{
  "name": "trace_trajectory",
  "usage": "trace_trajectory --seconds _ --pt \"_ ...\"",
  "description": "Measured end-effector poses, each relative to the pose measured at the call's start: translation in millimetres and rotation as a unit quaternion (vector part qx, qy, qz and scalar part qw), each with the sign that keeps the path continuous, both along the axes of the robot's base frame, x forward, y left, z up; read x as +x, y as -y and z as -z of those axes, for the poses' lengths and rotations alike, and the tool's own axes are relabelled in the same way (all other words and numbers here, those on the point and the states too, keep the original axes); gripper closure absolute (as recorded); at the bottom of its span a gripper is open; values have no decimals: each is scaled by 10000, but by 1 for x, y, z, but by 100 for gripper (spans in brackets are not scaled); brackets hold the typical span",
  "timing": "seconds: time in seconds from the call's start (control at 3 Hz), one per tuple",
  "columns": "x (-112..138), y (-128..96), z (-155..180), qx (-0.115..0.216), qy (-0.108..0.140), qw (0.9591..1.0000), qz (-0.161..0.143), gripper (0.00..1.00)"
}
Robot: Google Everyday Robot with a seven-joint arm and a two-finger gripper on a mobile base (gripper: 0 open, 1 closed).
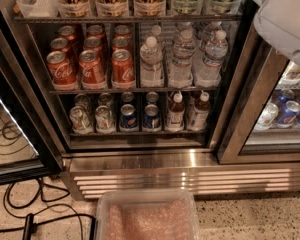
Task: Pick green can from top shelf of fridge
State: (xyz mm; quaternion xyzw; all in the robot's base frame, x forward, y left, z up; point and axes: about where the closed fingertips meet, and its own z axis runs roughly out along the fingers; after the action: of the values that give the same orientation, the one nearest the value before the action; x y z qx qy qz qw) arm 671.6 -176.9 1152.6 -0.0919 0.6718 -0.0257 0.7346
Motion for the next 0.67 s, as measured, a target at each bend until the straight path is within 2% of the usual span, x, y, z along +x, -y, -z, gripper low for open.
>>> trace_trajectory --seconds 0.33,0.67 --pt "0 0 0 -8 2 10000 0 100" --pt "-19 -9 17 -177 -156 9997 -75 100"
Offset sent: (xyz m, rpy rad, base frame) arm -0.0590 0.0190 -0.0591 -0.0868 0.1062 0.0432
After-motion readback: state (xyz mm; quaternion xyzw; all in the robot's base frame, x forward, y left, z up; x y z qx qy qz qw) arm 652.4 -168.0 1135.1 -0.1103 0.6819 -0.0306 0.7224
